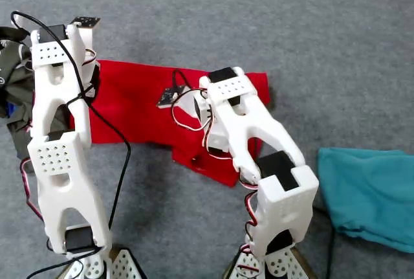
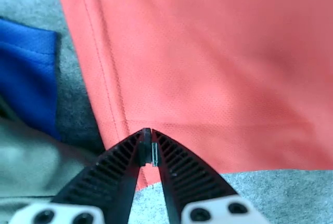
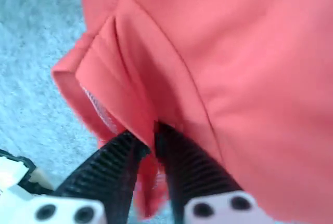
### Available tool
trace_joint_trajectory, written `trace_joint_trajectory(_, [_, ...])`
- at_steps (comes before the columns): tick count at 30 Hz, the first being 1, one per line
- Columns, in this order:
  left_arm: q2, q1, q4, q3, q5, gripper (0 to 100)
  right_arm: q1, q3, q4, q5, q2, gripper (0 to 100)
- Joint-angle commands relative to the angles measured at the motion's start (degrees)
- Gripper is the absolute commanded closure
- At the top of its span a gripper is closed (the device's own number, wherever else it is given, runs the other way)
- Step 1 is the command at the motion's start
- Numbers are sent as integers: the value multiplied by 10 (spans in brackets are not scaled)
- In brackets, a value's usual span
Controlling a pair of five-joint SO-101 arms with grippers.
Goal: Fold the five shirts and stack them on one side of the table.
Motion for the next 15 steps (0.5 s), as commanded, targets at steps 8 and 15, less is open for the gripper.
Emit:
trace_joint_trajectory(8, [-41, -4, -3, -1, -4, 981, -59, 46, 33, -46, -113, 974])
trace_joint_trajectory(15, [-41, -11, -3, -1, -2, 981, -112, 152, -28, -86, -135, 841])
